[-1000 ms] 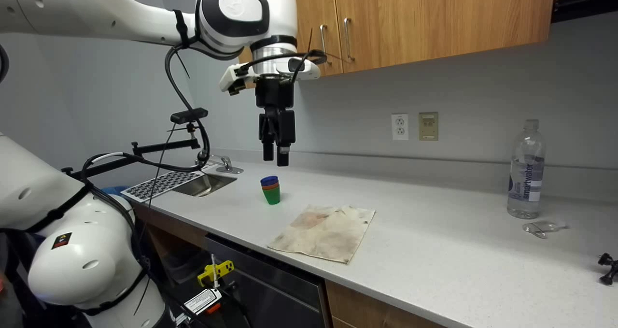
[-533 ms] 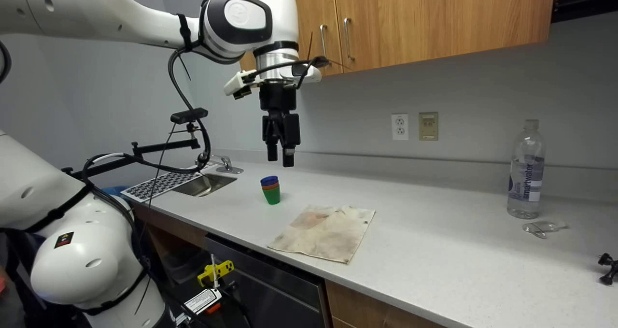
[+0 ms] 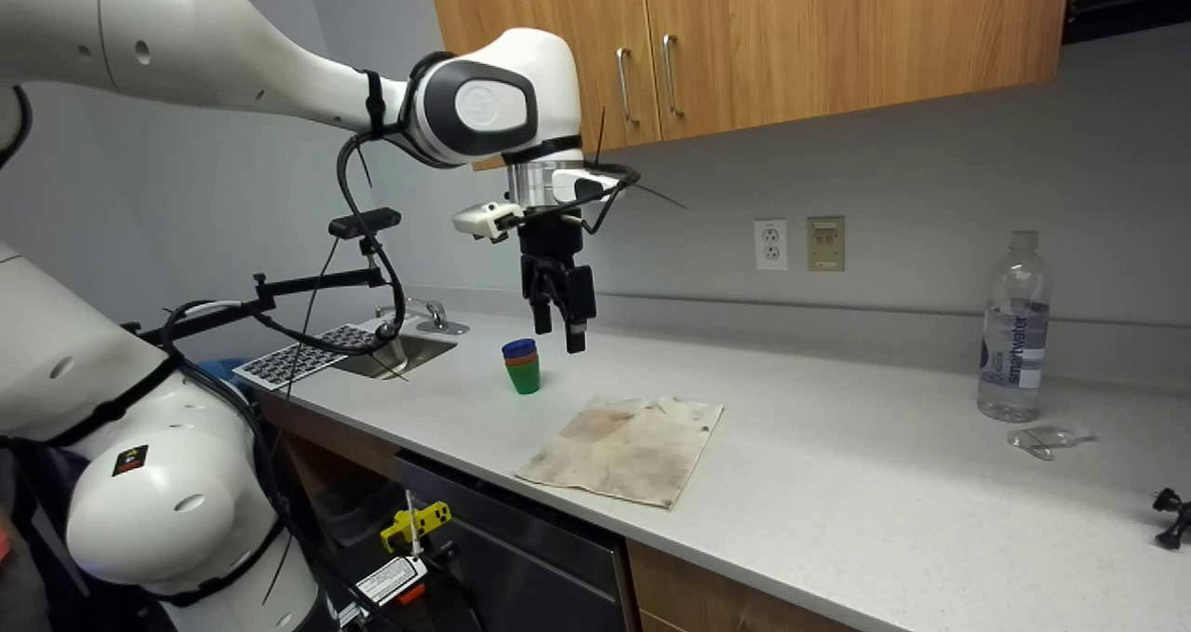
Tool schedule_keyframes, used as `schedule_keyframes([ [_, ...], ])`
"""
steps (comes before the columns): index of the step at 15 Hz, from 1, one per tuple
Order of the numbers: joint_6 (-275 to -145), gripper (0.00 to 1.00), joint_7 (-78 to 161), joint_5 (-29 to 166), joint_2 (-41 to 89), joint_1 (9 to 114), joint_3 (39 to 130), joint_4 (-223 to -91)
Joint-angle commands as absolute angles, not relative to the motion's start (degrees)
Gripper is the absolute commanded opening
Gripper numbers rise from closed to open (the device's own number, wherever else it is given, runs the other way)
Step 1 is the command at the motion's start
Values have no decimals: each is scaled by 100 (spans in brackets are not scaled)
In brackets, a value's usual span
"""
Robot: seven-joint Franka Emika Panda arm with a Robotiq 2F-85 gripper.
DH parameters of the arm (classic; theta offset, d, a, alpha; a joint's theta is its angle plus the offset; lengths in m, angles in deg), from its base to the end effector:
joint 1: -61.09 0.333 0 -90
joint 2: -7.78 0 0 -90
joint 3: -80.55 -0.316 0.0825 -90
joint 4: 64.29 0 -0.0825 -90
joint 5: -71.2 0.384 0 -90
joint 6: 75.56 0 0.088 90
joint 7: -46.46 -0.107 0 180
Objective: Fold the towel diagonally
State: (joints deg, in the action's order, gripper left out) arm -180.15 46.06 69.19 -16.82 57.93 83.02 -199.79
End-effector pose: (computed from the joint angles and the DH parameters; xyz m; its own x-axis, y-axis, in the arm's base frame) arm 0.4051 -0.0438 0.4786 0.9899 -0.0898 -0.1101 -0.0886 -0.9959 0.0156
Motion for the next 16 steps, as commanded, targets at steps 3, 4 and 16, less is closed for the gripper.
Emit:
schedule_keyframes([
  [3, -18927, 100, 4627, 7268, -1263, 5826, 8359, -20302],
  [4, -18706, 100, 4609, 7131, -1397, 5803, 8318, -20257],
  [16, -19279, 100, 4657, 7122, -319, 5708, 8450, -20129],
])
